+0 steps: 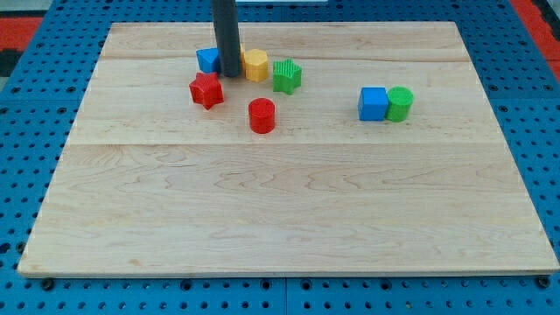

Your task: Push the yellow hexagon and green star diagonal to each other

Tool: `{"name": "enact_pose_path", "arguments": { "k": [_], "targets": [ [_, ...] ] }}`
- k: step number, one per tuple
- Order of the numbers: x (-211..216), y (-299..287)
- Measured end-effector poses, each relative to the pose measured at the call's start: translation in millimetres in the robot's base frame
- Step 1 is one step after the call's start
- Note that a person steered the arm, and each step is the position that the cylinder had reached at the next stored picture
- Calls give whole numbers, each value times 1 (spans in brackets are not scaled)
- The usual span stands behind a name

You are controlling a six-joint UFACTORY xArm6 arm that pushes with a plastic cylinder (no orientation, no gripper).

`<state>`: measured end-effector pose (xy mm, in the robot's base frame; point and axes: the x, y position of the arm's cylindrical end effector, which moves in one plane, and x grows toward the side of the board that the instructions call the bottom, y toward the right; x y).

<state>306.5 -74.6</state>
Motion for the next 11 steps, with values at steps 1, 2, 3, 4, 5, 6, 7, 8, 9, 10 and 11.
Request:
{"name": "enact_pose_path", "arguments": {
  "k": [1,2,3,4,5,6,7,8,9,10,11],
  "targets": [
    [16,0],
    [13,17],
    [-5,32],
    [-24,33],
    [-25,41],
    [-13,60],
    [-3,78],
    [6,97],
    [6,116],
    [15,122],
    [9,115]
  ]
}}
